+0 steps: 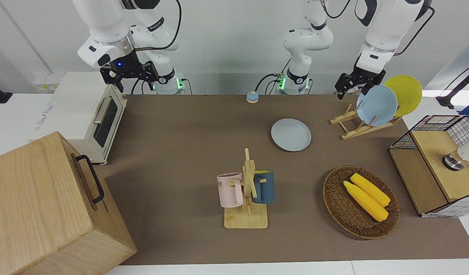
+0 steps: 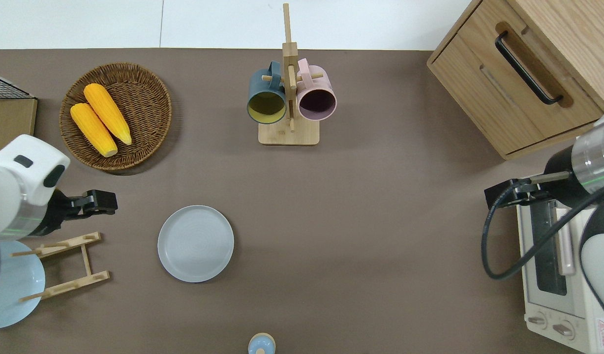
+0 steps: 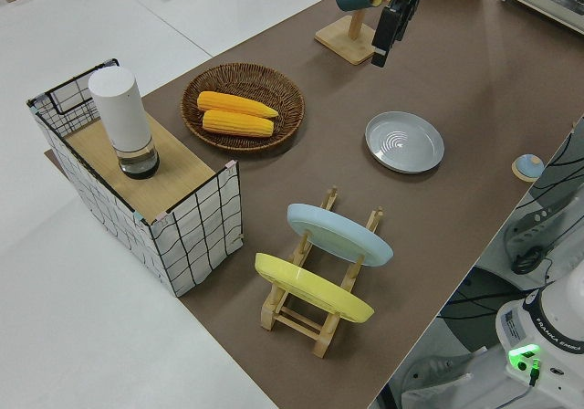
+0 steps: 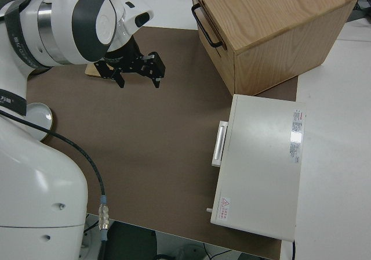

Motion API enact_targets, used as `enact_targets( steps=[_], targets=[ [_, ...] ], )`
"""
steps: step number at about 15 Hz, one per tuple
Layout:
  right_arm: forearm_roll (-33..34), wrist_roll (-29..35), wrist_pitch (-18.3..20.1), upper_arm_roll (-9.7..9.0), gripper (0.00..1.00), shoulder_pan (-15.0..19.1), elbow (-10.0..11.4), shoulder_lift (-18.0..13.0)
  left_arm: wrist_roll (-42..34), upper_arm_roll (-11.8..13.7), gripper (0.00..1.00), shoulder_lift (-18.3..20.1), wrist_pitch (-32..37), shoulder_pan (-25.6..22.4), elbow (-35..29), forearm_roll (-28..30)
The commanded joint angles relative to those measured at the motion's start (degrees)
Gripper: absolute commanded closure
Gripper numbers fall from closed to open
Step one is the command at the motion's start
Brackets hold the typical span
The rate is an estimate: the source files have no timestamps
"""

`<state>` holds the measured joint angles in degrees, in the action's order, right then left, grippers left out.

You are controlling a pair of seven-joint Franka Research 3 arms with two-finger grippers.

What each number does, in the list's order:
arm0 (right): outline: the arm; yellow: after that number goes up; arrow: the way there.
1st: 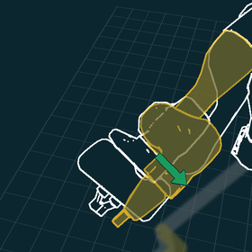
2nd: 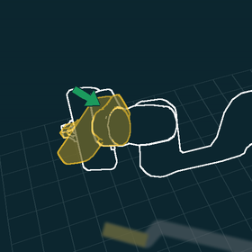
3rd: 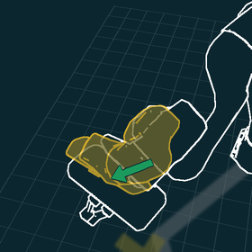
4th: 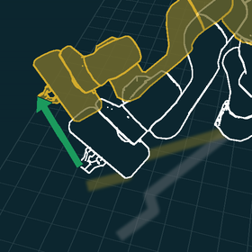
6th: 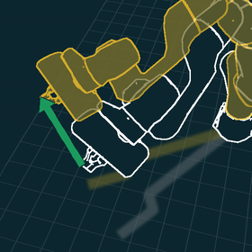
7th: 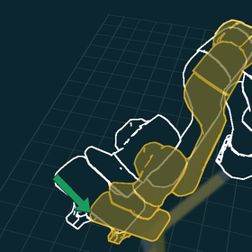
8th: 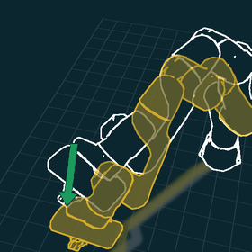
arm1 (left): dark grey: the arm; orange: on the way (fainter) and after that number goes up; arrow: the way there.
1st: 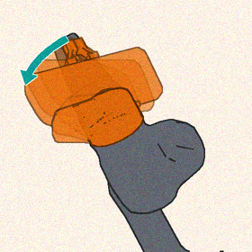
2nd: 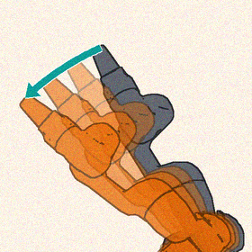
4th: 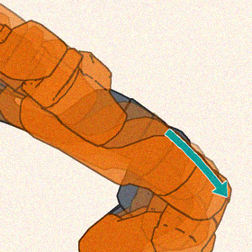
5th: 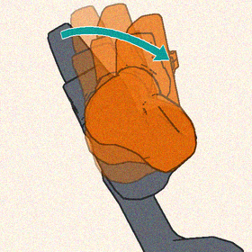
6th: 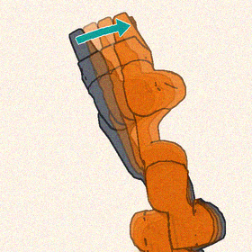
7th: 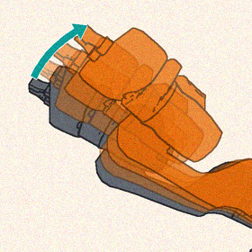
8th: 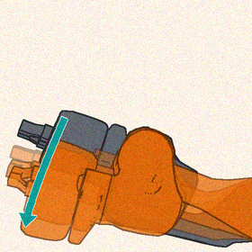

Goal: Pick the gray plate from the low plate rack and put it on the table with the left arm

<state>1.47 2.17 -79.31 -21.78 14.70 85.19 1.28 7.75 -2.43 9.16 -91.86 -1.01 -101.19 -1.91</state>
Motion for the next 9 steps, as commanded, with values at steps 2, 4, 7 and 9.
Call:
enact_targets(
  steps=[2, 4, 7, 9],
  targets=[
    [0.38, 0.73, 0.83, -1.34, 0.017, 1.47, -0.55, -0.14, -3.09, 0.58, 0.00, -0.73, 4.67, 0.57, 5.12, -0.03],
    [0.38, 0.73, 0.83, -1.34, 0.017, 1.47, -0.55, -0.14, -3.01, 0.58, 0.00, -0.72, 4.67, 0.49, 4.86, 1.54],
    [0.38, 0.73, 0.83, -1.34, 0.017, 1.47, -0.55, -0.14, -2.75, 0.76, 0.00, -0.90, 4.67, 0.31, 4.16, 3.49],
    [0.38, 0.73, 0.83, -1.34, 0.017, 1.47, -0.55, -0.14, -2.31, 0.41, 0.00, -1.16, 4.58, 0.40, 4.16, 3.31]
  ],
)
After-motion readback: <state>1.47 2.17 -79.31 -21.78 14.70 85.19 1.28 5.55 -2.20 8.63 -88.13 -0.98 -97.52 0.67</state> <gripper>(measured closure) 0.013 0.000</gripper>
